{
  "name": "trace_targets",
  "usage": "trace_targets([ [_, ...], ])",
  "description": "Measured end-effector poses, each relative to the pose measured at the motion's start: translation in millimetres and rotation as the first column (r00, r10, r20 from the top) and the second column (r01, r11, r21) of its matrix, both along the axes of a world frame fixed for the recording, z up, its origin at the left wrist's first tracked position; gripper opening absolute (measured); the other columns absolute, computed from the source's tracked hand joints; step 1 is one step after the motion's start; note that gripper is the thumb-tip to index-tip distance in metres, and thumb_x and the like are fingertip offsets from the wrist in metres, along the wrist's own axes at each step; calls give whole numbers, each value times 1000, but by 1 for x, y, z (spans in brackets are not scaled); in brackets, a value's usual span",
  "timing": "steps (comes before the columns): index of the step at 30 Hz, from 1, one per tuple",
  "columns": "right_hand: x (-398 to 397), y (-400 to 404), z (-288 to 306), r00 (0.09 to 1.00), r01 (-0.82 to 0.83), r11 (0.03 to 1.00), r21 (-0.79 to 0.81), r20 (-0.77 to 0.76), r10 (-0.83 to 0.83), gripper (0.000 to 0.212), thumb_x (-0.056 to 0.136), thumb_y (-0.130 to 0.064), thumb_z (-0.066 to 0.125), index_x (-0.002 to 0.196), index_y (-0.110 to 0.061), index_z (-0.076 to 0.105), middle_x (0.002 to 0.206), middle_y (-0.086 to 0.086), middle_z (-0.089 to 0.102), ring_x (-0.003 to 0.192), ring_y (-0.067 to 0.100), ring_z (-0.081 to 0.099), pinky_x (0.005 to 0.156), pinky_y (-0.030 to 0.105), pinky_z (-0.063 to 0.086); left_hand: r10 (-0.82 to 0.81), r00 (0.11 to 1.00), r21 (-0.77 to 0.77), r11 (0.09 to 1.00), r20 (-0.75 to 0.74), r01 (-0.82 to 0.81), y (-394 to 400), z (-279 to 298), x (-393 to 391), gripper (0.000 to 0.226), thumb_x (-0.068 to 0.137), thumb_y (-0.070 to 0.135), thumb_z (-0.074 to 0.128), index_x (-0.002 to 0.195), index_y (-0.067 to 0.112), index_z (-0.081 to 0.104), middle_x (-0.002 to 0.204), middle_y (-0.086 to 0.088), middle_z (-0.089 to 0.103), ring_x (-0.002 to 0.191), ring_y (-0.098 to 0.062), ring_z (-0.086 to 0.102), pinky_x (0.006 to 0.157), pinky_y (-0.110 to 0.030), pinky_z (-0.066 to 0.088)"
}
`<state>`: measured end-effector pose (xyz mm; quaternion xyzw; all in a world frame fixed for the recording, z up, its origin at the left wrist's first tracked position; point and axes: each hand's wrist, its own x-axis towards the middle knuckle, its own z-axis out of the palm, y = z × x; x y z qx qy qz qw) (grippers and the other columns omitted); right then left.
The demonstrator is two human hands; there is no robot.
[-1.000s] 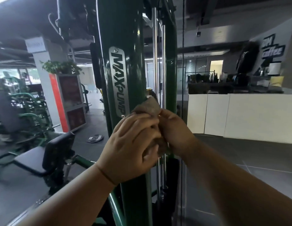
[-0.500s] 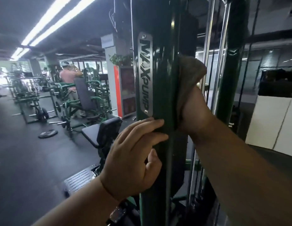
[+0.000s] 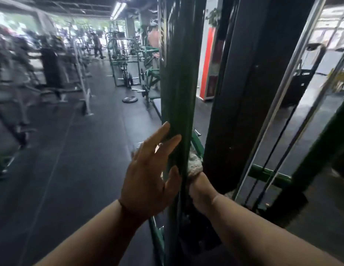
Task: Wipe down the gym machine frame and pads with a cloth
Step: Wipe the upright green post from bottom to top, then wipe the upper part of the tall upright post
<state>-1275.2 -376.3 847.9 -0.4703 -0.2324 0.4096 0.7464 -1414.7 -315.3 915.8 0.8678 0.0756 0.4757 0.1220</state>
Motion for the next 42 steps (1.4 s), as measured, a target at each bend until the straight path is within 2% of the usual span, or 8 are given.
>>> trace_targets([
  [6,11,-7,3,984,21,971,-236,176,21,26,112,-15,43,118,-22,68,122,11,69,118,32,66,109,51,51,32,997,-132,990,-63,-40,-17,-15,-11,75,89,8,77,157,8,45,166,-2,38,152,-12,40,116,-41,47],
  [11,16,-6,38,986,5,1000,24,168,-9,37,115,-35,36,128,-27,70,114,17,69,100,30,67,89,47,58,19,998,-291,956,-61,-36,-19,-20,-7,77,96,15,74,163,19,37,165,7,40,146,-8,46,109,-38,53],
  [16,-2,-12,-27,998,10,990,-143,56,-2,44,113,-37,40,144,-11,59,136,18,67,108,20,72,93,34,60,-55,998,-335,941,-1,51,-22,-30,1,78,95,2,72,163,14,34,163,3,41,150,-18,42,114,-45,49],
  [21,-21,-21,-76,950,-29,963,-268,-306,-57,67,101,-74,42,124,-23,78,126,13,74,105,27,76,81,39,63,-21,996,-400,916,-81,-13,-32,-58,1,92,93,0,71,167,22,22,165,8,33,152,-13,37,117,-38,46],
  [25,-8,-12,-62,974,-17,968,-250,-224,-40,70,97,-81,43,105,-23,82,105,15,76,95,30,77,84,44,62,23,994,-493,867,-103,-71,-39,-85,1,91,93,7,73,164,39,25,155,12,41,142,-7,47,113,-31,49],
  [29,9,-1,-54,991,-130,961,-244,-25,128,80,82,-92,51,129,-30,69,123,25,68,120,56,61,98,78,48,54,996,-601,794,-77,-90,-49,-87,4,93,92,3,75,153,59,31,143,23,48,130,7,53,103,-14,49],
  [34,11,-23,-84,994,-91,940,-329,23,104,37,113,-22,42,83,-19,64,70,-4,71,84,25,68,66,22,55,113,978,-622,757,-178,-201,-59,-92,8,90,95,14,73,142,77,29,133,43,46,127,4,56,100,-21,50],
  [42,3,-20,-145,923,-259,812,-522,-381,49,78,98,-80,35,106,-15,78,93,15,78,86,32,76,53,31,58,98,960,-751,604,-262,-267,-63,-114,12,72,97,13,71,145,60,46,132,16,62,119,-5,65,98,-35,59],
])
